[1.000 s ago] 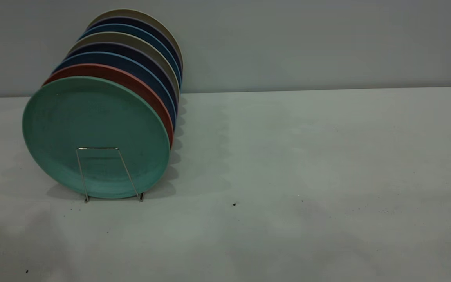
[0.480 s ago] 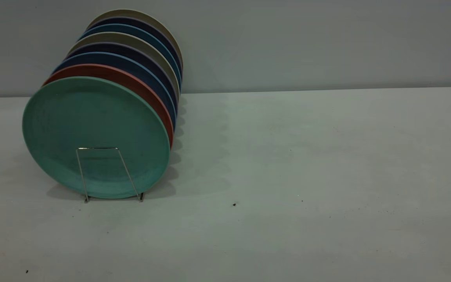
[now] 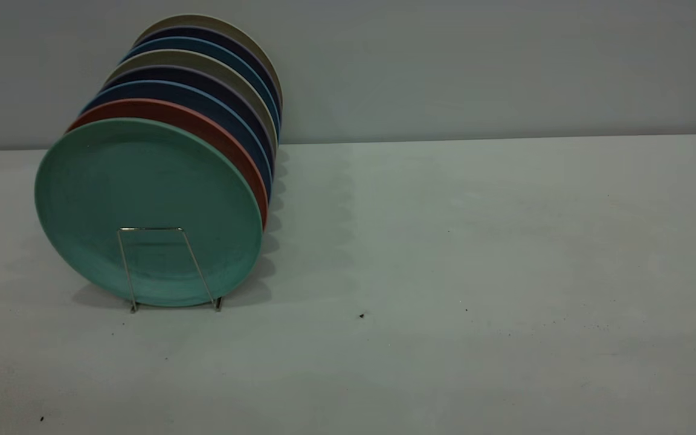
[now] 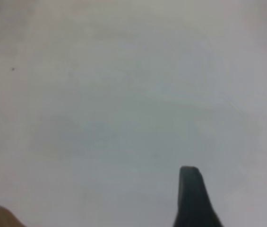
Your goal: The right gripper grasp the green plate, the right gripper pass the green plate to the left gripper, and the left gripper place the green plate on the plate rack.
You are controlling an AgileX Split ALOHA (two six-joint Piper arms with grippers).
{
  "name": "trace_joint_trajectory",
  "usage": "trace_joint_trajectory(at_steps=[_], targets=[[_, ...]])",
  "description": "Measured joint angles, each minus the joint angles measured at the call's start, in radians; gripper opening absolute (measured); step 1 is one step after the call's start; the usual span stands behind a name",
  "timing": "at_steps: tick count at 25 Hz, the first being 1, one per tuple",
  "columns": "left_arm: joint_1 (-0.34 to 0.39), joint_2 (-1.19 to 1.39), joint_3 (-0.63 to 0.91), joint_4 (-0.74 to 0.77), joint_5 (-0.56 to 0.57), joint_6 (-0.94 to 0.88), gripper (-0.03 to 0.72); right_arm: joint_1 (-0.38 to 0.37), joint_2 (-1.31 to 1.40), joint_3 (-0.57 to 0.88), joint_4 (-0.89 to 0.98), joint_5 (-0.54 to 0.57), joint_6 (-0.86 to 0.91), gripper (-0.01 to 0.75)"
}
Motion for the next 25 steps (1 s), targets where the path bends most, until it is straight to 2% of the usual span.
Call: trace_joint_trajectory(at_steps=[6, 15, 21, 25], targets=[[0.0, -0.144, 0.099, 0.044, -0.022, -0.09, 0.419, 0.0, 0.0, 0.0, 0.004, 0.0, 0.0, 0.48], [0.0, -0.179, 0.106, 0.045, -0.018, -0.101, 0.419, -0.002, 0.0, 0.0, 0.006, 0.0, 0.001, 0.48], [0.0, -0.179, 0.106, 0.045, -0.018, -0.103, 0.419, -0.068, 0.0, 0.0, 0.008, 0.001, 0.001, 0.48], [0.0, -0.228, 0.106, 0.045, -0.018, -0.104, 0.419, -0.072, 0.0, 0.0, 0.008, 0.001, 0.001, 0.48]])
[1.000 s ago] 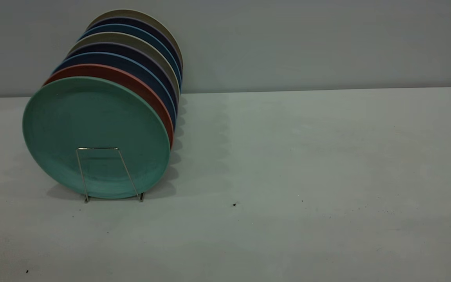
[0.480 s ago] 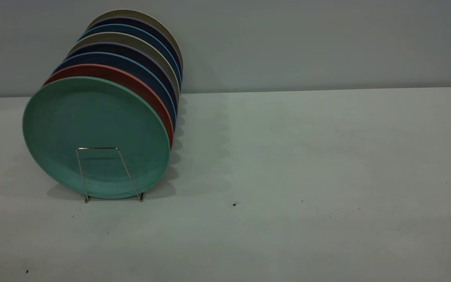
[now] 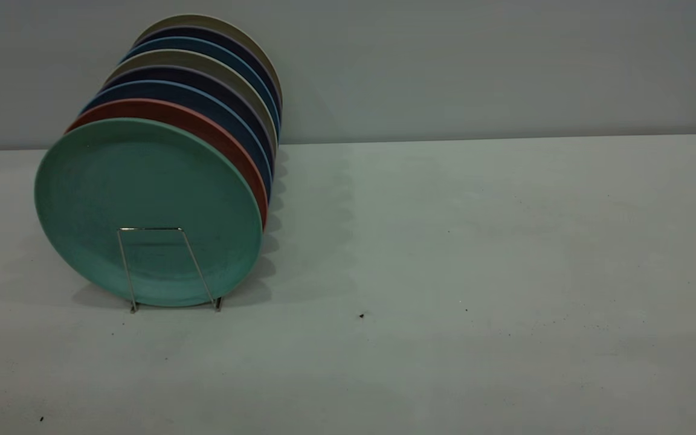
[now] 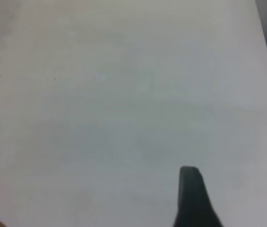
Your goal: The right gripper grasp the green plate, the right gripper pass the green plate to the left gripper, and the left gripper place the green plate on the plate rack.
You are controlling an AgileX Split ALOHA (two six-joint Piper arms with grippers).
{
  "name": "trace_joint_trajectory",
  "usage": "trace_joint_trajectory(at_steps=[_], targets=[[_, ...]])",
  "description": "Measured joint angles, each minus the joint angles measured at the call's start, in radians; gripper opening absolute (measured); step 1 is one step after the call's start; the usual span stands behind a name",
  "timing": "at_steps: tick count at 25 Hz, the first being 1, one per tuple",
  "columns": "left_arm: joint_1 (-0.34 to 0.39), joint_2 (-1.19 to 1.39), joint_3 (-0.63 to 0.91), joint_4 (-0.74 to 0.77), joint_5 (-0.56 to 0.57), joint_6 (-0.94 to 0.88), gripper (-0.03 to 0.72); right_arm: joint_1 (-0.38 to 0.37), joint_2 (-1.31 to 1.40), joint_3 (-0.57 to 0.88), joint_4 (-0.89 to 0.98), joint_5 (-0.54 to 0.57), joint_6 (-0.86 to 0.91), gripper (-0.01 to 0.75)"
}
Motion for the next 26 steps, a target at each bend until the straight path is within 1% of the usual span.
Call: trace_joint_trajectory(at_steps=[5, 26], targets=[[0.019, -0.092, 0.0, -0.001, 0.004, 0.0, 0.419, 0.0, 0.0, 0.0, 0.0, 0.0, 0.0, 0.48], [0.019, -0.099, 0.0, -0.003, 0.005, 0.0, 0.419, -0.001, 0.0, 0.0, 0.0, 0.0, 0.0, 0.48]])
